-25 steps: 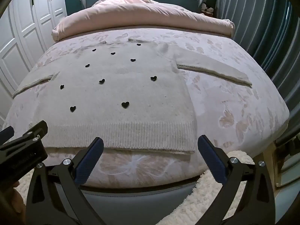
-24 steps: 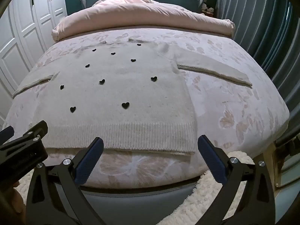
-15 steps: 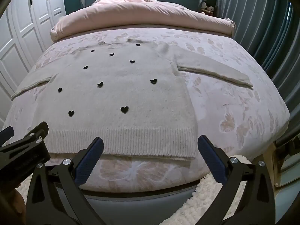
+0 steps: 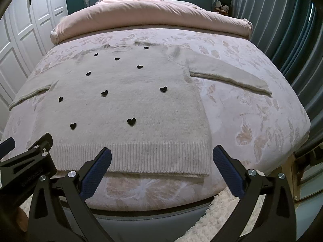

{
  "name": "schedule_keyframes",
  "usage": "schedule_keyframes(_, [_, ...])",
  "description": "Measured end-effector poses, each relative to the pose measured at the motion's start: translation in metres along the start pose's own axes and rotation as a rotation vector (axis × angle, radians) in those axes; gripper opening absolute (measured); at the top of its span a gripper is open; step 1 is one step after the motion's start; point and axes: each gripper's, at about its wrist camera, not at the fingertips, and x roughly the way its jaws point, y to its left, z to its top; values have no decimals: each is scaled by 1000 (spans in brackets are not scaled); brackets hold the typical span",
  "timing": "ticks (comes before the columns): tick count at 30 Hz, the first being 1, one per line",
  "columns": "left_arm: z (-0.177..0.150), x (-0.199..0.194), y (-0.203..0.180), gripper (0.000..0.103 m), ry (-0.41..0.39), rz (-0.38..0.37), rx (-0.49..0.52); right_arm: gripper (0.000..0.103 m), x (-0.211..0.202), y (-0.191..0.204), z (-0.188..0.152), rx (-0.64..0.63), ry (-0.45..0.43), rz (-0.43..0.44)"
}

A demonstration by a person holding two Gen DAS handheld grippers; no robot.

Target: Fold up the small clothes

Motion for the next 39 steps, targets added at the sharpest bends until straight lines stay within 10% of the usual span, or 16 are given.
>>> schedule_keyframes(39, [7, 6, 2, 92, 0, 9, -3, 98, 7, 0, 16, -3, 5, -14])
